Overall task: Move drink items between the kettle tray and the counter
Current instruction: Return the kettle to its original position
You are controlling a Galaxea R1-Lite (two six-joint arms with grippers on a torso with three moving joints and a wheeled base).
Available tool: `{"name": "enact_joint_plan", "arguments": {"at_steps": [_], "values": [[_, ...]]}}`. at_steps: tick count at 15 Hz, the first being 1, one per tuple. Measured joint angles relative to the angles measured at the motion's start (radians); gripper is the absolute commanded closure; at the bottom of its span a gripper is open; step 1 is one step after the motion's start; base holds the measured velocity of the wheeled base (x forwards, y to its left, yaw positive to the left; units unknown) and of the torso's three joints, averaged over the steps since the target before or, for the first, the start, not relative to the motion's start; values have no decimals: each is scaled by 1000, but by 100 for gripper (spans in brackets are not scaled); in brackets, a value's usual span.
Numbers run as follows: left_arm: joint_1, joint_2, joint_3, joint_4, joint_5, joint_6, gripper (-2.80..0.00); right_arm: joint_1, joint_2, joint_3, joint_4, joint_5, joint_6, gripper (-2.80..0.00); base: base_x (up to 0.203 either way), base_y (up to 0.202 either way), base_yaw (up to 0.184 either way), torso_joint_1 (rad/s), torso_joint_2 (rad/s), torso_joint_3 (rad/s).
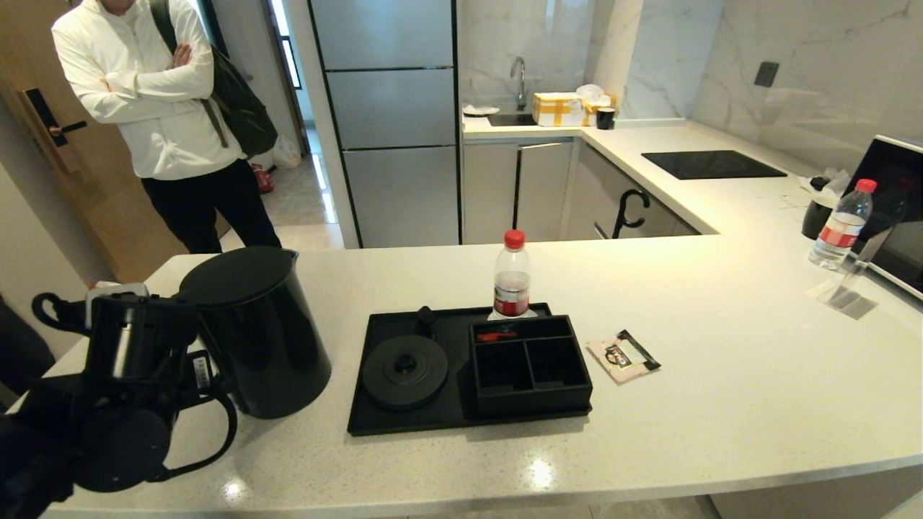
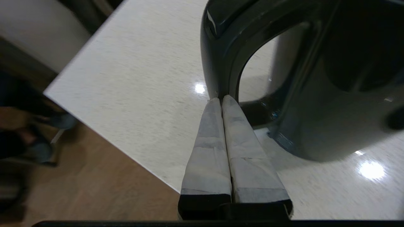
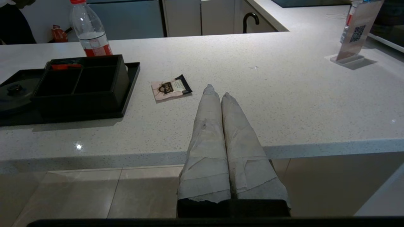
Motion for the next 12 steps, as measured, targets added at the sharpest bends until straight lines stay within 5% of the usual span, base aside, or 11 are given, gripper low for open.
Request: {"name": "enact_joint_plan", "arguments": {"at_steps": [8, 9, 10, 12], "values": [[-65, -5, 22, 11, 35, 7, 0, 0, 0, 0, 0, 0, 0, 0, 0, 0, 0, 0, 0, 0], [-85, -9, 30, 19, 37, 7, -36, 0, 0, 0, 0, 0, 0, 0, 0, 0, 0, 0, 0, 0], [-97, -14, 37, 24, 37, 8, -280, 0, 0, 0, 1, 0, 0, 0, 0, 0, 0, 0, 0, 0], [-116, -32, 45, 27, 39, 6, -280, 0, 0, 0, 0, 0, 0, 0, 0, 0, 0, 0, 0, 0]]}}
